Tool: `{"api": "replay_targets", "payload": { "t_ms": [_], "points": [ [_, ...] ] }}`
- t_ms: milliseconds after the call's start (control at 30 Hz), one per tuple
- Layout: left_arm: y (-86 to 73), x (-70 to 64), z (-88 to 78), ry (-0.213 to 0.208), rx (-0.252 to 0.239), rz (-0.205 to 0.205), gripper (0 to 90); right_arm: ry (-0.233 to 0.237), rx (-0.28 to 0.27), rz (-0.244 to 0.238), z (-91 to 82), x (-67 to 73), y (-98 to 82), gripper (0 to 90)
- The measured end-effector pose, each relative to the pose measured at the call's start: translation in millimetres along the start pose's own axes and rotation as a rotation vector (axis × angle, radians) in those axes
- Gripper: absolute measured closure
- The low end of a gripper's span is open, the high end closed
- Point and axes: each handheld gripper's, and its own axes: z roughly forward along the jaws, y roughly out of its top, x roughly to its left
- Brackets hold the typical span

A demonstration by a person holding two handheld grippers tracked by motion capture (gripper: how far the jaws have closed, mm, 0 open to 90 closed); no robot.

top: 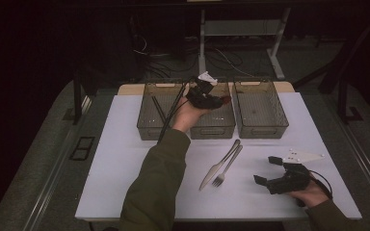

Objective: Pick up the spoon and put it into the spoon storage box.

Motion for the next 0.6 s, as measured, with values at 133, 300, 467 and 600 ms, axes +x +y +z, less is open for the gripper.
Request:
{"api": "replay_targets", "payload": {
  "t_ms": [133, 300, 467, 600],
  "points": [
    [9.7, 4.4, 8.0, -0.004, -0.022, 0.001, 80.9, 0.004, -0.004, 0.000, -0.1, -0.3, 0.3, 3.9],
    [16.0, 8.0, 18.9, -0.001, -0.041, -0.012, 80.8, 0.007, -0.004, -0.002, -0.4, 0.2, 0.4, 3.9],
    [10.5, 10.4, 31.8, 0.008, -0.021, -0.027, 80.8, 0.006, -0.011, -0.005, -1.4, -0.3, 0.3, 3.9],
    [5.5, 12.4, 39.0, 0.026, 0.018, -0.025, 80.7, 0.007, -0.011, -0.004, -1.5, -0.3, 0.4, 3.9]
  ]
}}
